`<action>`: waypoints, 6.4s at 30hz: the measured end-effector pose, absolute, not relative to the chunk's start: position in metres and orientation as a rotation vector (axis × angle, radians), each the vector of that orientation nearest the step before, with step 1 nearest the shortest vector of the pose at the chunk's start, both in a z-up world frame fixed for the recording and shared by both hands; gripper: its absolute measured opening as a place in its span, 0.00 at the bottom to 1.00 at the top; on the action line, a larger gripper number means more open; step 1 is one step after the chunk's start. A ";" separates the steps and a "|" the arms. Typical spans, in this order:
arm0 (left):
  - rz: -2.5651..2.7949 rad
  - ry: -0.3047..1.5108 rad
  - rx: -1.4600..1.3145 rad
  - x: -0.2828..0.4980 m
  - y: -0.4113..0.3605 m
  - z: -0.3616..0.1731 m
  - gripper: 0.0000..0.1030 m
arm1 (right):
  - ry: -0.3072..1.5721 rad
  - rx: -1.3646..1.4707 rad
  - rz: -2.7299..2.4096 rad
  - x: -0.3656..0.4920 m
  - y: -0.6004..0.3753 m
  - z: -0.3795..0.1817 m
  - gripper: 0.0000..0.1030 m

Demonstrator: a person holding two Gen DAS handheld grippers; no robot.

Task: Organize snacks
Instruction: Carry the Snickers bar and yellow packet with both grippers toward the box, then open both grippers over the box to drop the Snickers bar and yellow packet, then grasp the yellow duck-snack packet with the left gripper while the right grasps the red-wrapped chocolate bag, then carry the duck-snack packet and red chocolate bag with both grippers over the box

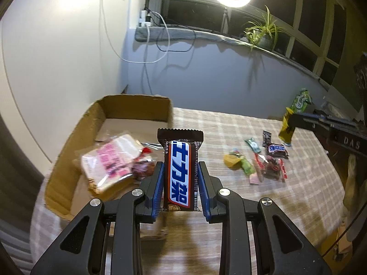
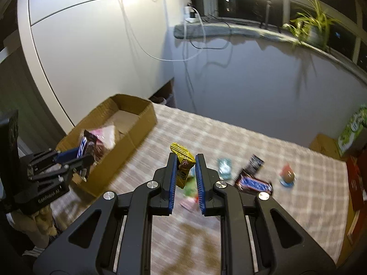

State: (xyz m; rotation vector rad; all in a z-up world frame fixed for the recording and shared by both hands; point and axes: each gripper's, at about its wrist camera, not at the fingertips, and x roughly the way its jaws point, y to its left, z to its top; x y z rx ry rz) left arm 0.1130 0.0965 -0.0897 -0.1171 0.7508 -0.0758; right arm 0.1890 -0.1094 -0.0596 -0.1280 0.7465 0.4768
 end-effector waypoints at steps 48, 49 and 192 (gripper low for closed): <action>0.040 0.804 -0.159 0.121 0.188 -0.112 0.26 | 0.860 -0.187 0.729 0.291 0.091 -0.112 0.18; 0.043 0.804 -0.157 0.120 0.188 -0.112 0.26 | 0.859 -0.187 0.727 0.291 0.091 -0.112 0.20; 0.017 0.688 -0.135 0.142 0.134 -0.066 0.29 | 0.743 -0.186 0.773 0.219 -0.016 -0.067 0.35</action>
